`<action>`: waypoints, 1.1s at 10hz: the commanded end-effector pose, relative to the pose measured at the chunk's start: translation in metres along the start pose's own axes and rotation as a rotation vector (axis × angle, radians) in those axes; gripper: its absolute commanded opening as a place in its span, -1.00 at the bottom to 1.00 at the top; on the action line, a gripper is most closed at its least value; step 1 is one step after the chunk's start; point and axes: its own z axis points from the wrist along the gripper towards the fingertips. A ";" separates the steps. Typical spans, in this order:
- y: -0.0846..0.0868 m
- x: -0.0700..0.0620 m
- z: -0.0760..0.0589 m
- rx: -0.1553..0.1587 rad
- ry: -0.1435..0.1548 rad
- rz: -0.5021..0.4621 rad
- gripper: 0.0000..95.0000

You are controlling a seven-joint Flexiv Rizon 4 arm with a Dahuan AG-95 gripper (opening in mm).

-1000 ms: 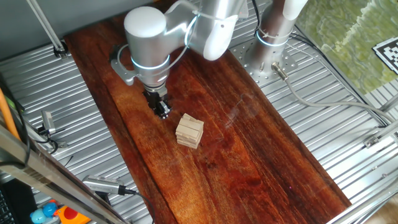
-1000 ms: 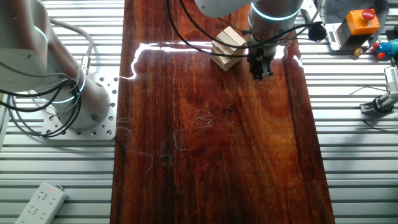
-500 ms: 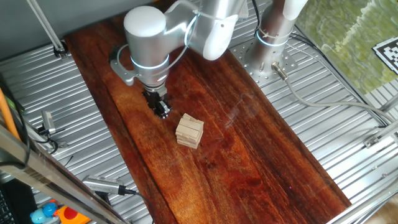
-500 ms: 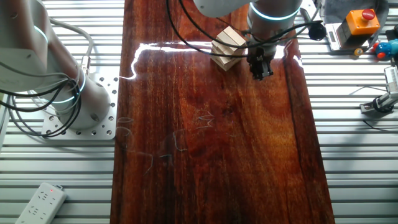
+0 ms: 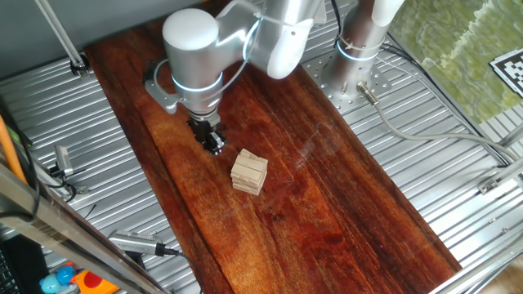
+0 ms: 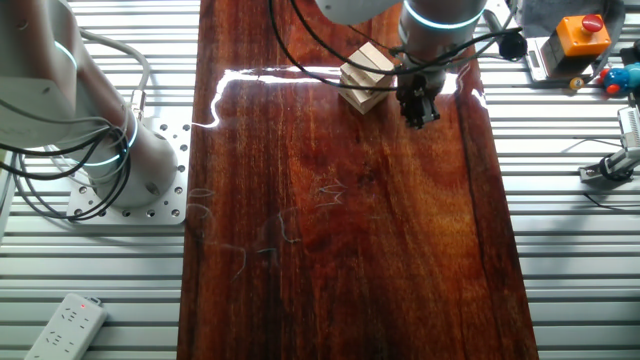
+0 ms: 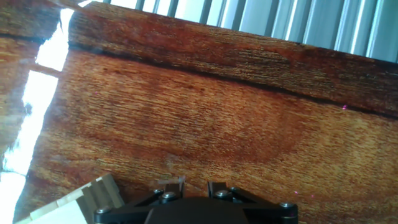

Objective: Play Jenga

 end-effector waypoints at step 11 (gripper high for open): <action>0.000 0.006 -0.002 -0.044 -0.016 0.047 -0.60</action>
